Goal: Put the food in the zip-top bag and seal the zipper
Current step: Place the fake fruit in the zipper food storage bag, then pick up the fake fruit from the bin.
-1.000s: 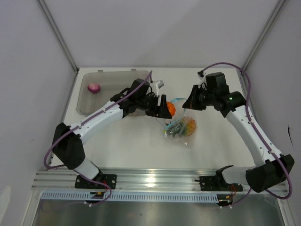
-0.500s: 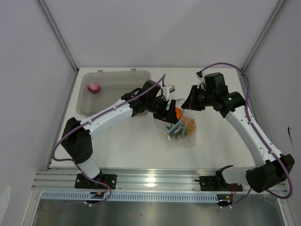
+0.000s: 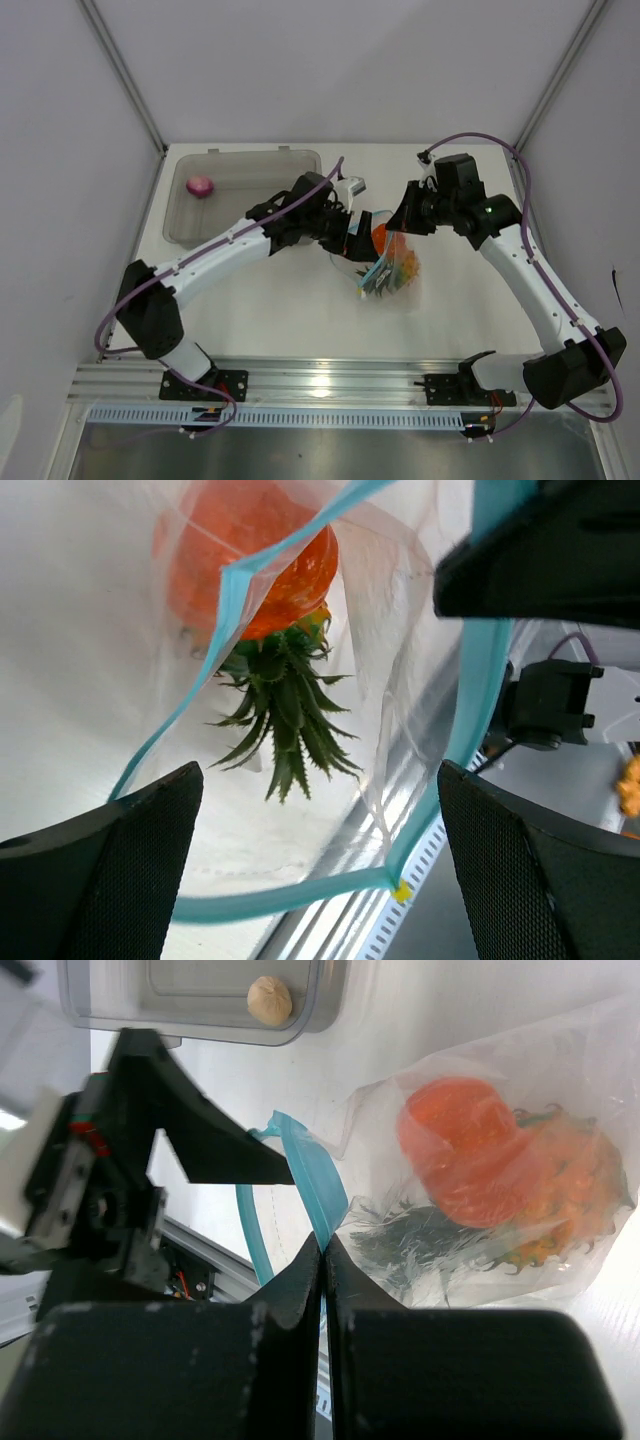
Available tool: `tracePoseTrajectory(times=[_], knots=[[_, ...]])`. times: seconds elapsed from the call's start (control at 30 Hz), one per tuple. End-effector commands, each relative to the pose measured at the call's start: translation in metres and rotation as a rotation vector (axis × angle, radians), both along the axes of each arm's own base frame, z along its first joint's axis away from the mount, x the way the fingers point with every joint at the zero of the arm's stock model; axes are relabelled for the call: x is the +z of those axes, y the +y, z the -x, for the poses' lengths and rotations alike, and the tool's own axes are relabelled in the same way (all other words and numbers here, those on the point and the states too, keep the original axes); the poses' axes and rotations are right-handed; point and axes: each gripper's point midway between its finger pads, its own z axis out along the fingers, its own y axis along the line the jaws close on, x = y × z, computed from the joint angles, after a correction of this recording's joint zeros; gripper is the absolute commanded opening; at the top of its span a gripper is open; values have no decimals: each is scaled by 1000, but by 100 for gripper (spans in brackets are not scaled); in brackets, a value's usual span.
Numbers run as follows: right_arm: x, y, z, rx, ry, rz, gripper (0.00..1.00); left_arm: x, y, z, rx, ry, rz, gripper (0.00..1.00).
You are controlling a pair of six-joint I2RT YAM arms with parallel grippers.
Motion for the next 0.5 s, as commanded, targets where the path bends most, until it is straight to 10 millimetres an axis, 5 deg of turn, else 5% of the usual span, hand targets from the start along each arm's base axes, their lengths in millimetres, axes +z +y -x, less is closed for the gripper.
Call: tracePoseTrajectory(times=[0.0,0.03,0.3,0.47], knots=[[29,4,-3,1,-80,-45,0,67,15,-10,78,-266,120,99],[28,4,-3,1,-79,-45,0,56,24,-8,104,-273,104,100],[28,6,-1,13,-85,-57,0,90,91,-49,445,-470,133,100],[22,8,-4,18,-82,-61,0,67,144,-102,608,-329,40,100]])
